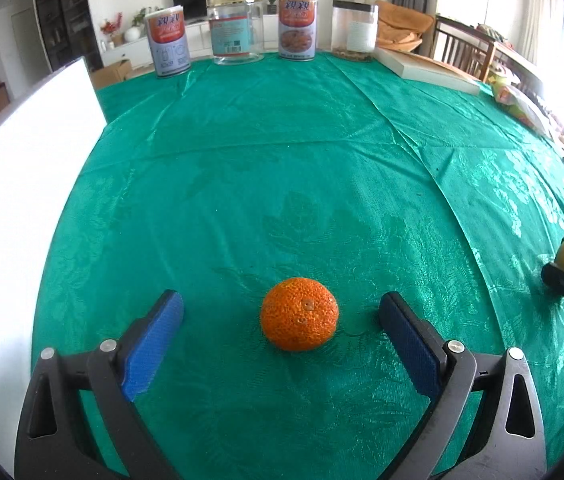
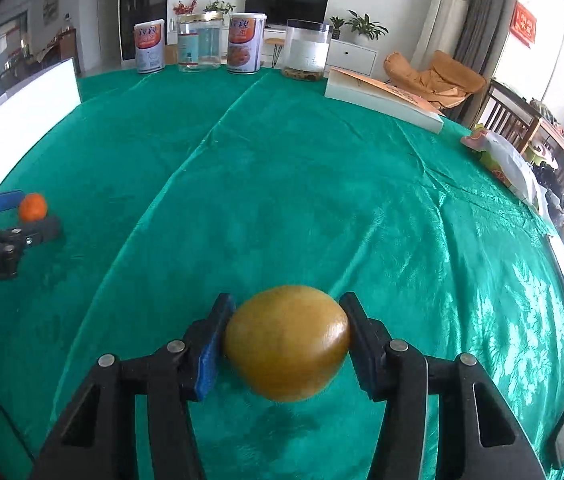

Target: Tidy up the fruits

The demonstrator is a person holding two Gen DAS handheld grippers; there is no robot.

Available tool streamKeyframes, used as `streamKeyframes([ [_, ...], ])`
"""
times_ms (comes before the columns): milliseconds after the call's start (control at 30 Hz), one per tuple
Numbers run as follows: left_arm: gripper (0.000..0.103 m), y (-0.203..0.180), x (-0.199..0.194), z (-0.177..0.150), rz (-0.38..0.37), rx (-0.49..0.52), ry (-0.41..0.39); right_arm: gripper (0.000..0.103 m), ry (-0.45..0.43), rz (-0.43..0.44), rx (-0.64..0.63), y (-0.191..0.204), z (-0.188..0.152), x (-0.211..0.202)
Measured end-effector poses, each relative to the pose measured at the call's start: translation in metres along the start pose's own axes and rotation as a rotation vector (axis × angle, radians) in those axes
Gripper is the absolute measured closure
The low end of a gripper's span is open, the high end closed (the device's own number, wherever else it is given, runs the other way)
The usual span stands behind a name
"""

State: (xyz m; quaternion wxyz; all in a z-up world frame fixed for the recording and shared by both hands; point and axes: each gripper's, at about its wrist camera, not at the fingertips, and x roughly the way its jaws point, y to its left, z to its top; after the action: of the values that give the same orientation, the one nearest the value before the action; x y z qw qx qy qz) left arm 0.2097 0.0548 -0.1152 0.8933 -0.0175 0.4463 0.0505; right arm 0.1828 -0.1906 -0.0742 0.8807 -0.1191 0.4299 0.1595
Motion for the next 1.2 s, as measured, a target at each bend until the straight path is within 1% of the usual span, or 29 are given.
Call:
streamKeyframes([
  [67,0.003,0.000,0.000,0.000,0.000,0.000,0.000,0.049,-0.008,0.042,0.023,0.002,-0.003,-0.004],
  [167,0.003,0.000,0.000,0.000,0.000,0.000,0.000,0.048,-0.030,0.075,0.037,0.006,-0.002,-0.009],
  [267,0.003,0.000,0.000,0.000,-0.001,-0.001,0.000,0.047,-0.030,0.133,0.076,0.004,-0.004,-0.014],
  [333,0.004,0.001,0.000,0.000,-0.004,-0.002,0.000,0.042,-0.027,0.155,0.097,0.004,-0.007,-0.016],
  [400,0.004,0.003,-0.001,-0.001,-0.017,-0.010,-0.002,0.041,-0.032,0.178,0.121,0.004,-0.011,-0.018],
  [467,0.004,0.009,-0.004,-0.001,-0.070,-0.025,-0.013,0.041,-0.044,0.185,0.142,0.004,-0.015,-0.019],
  [600,0.004,0.035,-0.019,-0.011,-0.241,-0.115,-0.003,0.041,-0.058,0.204,0.185,0.004,-0.019,-0.021],
  [633,0.004,0.041,-0.024,-0.015,-0.274,-0.130,-0.003,0.039,-0.056,0.212,0.196,0.004,-0.020,-0.021],
  [667,0.004,0.043,-0.029,-0.018,-0.287,-0.130,-0.005,0.038,-0.054,0.217,0.206,0.003,-0.021,-0.021],
  [733,0.005,0.040,-0.036,-0.022,-0.274,-0.083,-0.017,0.029,-0.056,0.219,0.217,0.004,-0.026,-0.022],
  [833,0.006,0.022,-0.037,-0.018,-0.221,0.015,-0.029,0.029,-0.044,0.238,0.228,0.003,-0.026,-0.020],
  [967,0.007,0.003,-0.025,-0.006,-0.154,0.059,-0.031,0.029,-0.025,0.225,0.228,0.000,-0.026,-0.023],
  [1000,0.012,0.001,-0.022,-0.004,-0.141,0.063,-0.029,0.029,-0.020,0.221,0.225,0.000,-0.026,-0.024],
  [1033,0.032,-0.001,-0.019,-0.003,-0.129,0.067,-0.022,0.029,-0.019,0.217,0.222,-0.001,-0.026,-0.024],
  [1067,0.043,-0.002,-0.015,-0.002,-0.123,0.072,-0.004,0.030,-0.019,0.213,0.221,-0.001,-0.025,-0.025],
  [1100,0.049,-0.003,-0.014,-0.002,-0.107,0.080,-0.010,0.030,-0.017,0.211,0.223,-0.002,-0.024,-0.025],
  [1167,0.064,-0.003,-0.014,-0.002,-0.104,0.086,-0.012,0.030,-0.004,0.214,0.237,-0.004,-0.021,-0.022],
  [1200,0.073,-0.002,-0.015,-0.003,-0.100,0.083,-0.014,0.040,0.018,0.232,0.241,-0.004,-0.019,-0.017],
])
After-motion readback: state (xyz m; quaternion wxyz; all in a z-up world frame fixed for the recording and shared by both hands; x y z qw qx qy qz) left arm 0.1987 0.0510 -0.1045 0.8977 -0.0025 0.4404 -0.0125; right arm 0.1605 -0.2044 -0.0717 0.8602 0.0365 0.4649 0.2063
